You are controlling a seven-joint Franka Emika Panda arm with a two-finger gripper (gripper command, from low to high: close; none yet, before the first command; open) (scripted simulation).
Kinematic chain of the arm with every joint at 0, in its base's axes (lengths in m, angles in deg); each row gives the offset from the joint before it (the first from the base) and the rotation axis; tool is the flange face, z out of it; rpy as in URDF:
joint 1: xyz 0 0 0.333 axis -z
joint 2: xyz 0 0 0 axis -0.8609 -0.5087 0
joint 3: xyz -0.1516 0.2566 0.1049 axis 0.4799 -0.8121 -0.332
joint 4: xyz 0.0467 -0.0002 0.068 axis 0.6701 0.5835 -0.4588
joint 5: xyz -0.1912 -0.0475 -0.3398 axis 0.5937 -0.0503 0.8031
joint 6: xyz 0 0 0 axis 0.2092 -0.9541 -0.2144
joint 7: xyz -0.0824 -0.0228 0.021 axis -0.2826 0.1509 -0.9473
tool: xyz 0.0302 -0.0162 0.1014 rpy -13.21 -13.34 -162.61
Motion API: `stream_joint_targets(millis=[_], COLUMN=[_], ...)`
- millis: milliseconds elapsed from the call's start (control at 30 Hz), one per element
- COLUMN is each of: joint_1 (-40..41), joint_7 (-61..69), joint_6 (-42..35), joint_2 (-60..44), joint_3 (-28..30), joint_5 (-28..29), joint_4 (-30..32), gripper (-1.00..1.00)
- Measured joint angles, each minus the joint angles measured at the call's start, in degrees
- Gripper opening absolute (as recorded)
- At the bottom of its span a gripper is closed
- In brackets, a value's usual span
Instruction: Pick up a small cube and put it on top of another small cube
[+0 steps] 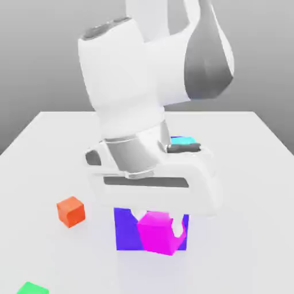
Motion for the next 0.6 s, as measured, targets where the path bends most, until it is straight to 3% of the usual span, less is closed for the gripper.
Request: stream_joint_targets(millis=[600], joint_1=[7.85], joint_7=[21.02], joint_6=[-1.08], joint_2=[-13.77], joint_3=[10.55], joint_5=[18.45], joint_4=[-8.25], gripper=[-1.0])
